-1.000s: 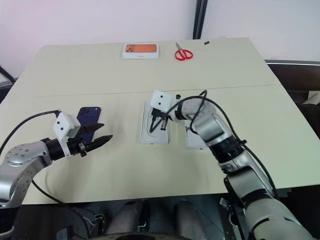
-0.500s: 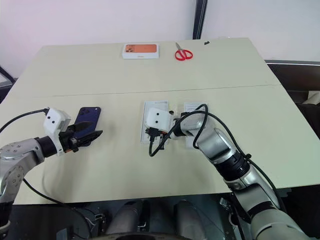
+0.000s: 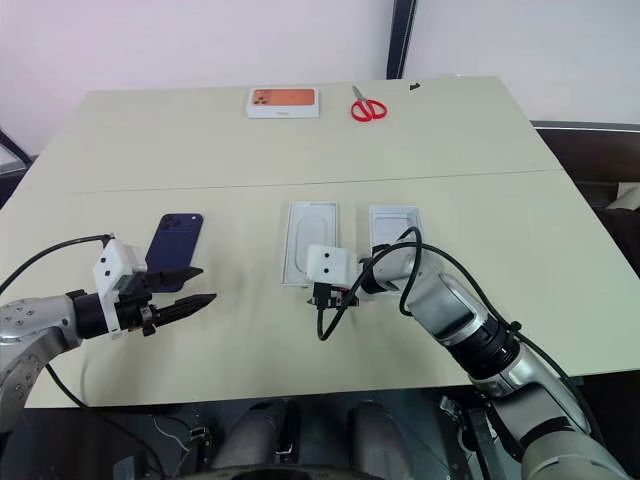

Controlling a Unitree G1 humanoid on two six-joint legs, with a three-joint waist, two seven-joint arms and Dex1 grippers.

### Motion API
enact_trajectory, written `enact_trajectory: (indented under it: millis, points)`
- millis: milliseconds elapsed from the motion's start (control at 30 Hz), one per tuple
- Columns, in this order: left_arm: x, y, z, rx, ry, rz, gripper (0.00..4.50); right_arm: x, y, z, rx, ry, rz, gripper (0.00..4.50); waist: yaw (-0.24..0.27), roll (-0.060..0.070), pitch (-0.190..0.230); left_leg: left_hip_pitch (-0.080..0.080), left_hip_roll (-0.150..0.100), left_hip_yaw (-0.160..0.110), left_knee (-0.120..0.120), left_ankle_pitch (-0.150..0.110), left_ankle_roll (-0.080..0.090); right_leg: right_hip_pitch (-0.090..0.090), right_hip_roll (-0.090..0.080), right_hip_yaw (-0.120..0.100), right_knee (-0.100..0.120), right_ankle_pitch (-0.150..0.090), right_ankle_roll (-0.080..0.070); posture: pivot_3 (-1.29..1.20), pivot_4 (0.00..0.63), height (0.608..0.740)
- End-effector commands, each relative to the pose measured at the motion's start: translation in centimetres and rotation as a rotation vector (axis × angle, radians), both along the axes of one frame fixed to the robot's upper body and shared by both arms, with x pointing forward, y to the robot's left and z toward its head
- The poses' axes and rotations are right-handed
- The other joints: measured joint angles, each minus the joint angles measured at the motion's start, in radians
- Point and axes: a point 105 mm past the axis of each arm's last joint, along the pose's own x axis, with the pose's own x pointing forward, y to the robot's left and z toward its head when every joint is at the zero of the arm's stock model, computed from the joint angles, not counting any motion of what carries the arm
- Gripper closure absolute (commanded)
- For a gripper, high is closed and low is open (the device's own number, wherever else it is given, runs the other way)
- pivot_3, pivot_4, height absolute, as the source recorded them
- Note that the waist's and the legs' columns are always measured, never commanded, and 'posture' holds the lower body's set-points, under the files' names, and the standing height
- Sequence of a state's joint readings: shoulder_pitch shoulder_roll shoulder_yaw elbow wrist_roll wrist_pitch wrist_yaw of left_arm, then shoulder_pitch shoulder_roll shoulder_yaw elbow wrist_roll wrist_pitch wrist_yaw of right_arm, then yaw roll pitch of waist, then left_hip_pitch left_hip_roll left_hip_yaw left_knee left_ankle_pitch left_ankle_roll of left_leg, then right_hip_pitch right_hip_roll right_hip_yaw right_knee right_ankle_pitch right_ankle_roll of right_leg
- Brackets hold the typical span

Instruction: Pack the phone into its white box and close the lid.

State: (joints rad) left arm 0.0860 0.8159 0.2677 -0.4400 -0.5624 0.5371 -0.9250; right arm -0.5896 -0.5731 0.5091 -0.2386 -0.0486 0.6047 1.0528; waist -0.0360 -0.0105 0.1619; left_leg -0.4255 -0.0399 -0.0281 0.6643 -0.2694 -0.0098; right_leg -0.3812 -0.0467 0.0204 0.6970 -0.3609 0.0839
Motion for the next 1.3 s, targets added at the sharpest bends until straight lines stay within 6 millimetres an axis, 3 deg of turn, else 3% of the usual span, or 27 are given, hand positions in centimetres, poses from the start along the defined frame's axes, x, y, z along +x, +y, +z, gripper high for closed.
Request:
enact_trajectory:
  millis: [33, 133, 167, 667, 767, 833, 900, 1000, 1067, 1167, 1233, 1300]
  points:
    - [-1.0, -0.2, 0.0, 0.08, -0.01, -0.068, 1.58, -0.2, 0.2, 0.2, -0.008, -0.045, 0.037, 2.83, -0.001, 0.0, 0.0, 0.0, 0.0, 0.0, 0.0, 0.0, 0.0, 0.0, 0.0, 0.0, 0.0, 0.0, 0.0, 0.0, 0.15, 0.74]
    - [-1.0, 0.1, -0.3, 0.099, -0.003, -0.064, 1.58, -0.6, 0.4, 0.1, -0.01, -0.073, 0.078, 4.38, 0.001, 0.0, 0.0, 0.0, 0.0, 0.0, 0.0, 0.0, 0.0, 0.0, 0.0, 0.0, -0.001, 0.0, 0.0, 0.0, 0.15, 0.74]
    - [-1.0, 0.1, -0.4, 0.099, -0.003, -0.064, 1.58, -0.7, 0.4, 0.1, -0.011, -0.076, 0.087, 4.49, 0.001, 0.0, 0.0, 0.0, 0.0, 0.0, 0.0, 0.0, 0.0, 0.0, 0.0, 0.0, -0.001, 0.0, 0.0, 0.0, 0.15, 0.74]
    - [-1.3, 0.3, -0.5, 0.092, -0.001, -0.052, 1.58, -2.4, 0.3, 0.6, 0.009, -0.042, 0.098, 4.49, 0.002, 0.0, 0.0, 0.0, 0.0, 0.0, 0.0, -0.001, 0.001, 0.001, 0.0, 0.0, -0.001, 0.0, 0.0, 0.0, 0.15, 0.74]
    - [-1.2, 0.4, -0.4, 0.092, -0.006, -0.042, 1.58, -2.6, 0.6, 1.2, 0.034, -0.035, 0.12, 3.57, 0.002, 0.0, 0.0, 0.0, 0.0, 0.0, 0.0, -0.001, 0.001, 0.001, 0.0, 0.0, -0.001, 0.0, 0.0, 0.0, 0.15, 0.74]
    - [-1.0, 0.6, -0.1, 0.084, -0.016, -0.025, 1.58, -2.2, 0.8, 2.3, 0.082, -0.055, 0.11, 2.48, 0.002, 0.0, 0.0, 0.0, 0.0, 0.0, 0.0, -0.001, 0.001, 0.001, 0.0, 0.0, -0.001, 0.0, 0.0, 0.0, 0.15, 0.74]
    - [-0.7, 1.0, 0.4, 0.062, -0.027, 0.006, 1.58, -1.8, 1.1, 3.7, 0.15, -0.053, 0.099, 1.7, 0.002, 0.0, 0.0, 0.0, 0.0, 0.0, 0.0, -0.001, 0.001, 0.001, 0.0, 0.0, -0.001, 0.0, 0.0, 0.0, 0.15, 0.74]
    - [0.1, 1.9, 1.4, 0.012, -0.034, 0.087, 1.58, -1.2, 1.7, 5.8, 0.247, -0.044, 0.085, 1.7, 0.001, 0.0, 0.0, 0.0, 0.0, 0.0, 0.0, -0.001, 0.001, 0.001, 0.0, 0.0, -0.001, 0.0, 0.0, 0.0, 0.15, 0.74]
    - [1.9, 3.9, 2.5, -0.095, -0.011, 0.255, 1.58, -0.1, 2.8, 7.2, 0.304, -0.045, 0.059, 1.7, 0.001, 0.0, 0.0, 0.0, 0.0, 0.0, 0.0, -0.001, 0.001, 0.001, 0.0, 0.0, 0.0, 0.0, 0.0, 0.0, 0.15, 0.74]
    - [3.9, 7.1, 2.5, -0.151, 0.028, 0.483, 0.77, 1.8, 4.5, 7.2, 0.295, -0.062, 0.009, 2.55, -0.002, 0.0, 0.0, 0.001, 0.0, -0.001, 0.0, -0.001, 0.001, 0.0, 0.001, -0.001, 0.002, 0.0, 0.0, 0.0, 0.15, 0.74]
    - [4.4, 8.4, 2.1, -0.13, 0.045, 0.573, 0.0, 2.9, 5.9, 6.4, 0.266, -0.067, -0.019, 3.56, -0.007, 0.0, 0.0, 0.001, 0.0, -0.001, 0.0, 0.0, 0.001, -0.001, 0.001, -0.001, 0.003, 0.0, 0.0, 0.0, 0.15, 0.74]
    - [5.0, 9.8, 1.5, -0.121, 0.09, 0.681, 0.0, 4.1, 7.3, 5.4, 0.238, -0.084, -0.054, 4.48, -0.009, -0.001, 0.0, 0.001, 0.0, 0.0, 0.0, 0.002, -0.003, -0.001, 0.001, -0.001, 0.003, 0.0, 0.0, 0.0, 0.15, 0.74]
